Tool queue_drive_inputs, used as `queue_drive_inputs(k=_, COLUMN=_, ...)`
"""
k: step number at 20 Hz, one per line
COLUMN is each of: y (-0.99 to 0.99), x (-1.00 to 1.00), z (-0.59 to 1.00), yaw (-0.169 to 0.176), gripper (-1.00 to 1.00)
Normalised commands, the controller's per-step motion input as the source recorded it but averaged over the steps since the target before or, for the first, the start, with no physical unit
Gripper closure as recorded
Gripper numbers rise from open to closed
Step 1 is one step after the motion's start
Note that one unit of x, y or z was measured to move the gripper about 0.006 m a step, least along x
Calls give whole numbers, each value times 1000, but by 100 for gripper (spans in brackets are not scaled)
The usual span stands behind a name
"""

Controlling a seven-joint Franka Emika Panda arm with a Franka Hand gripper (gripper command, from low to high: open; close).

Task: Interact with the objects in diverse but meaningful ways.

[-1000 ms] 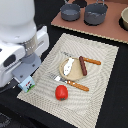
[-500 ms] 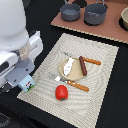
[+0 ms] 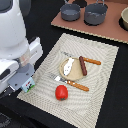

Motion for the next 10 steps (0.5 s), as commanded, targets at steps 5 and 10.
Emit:
queue_drive_inputs(k=5, y=0, x=-307, z=-317, yaw=0, gripper=100)
queue_drive_inputs(k=10, y=0, x=-323, z=-257, yaw=0, gripper=100)
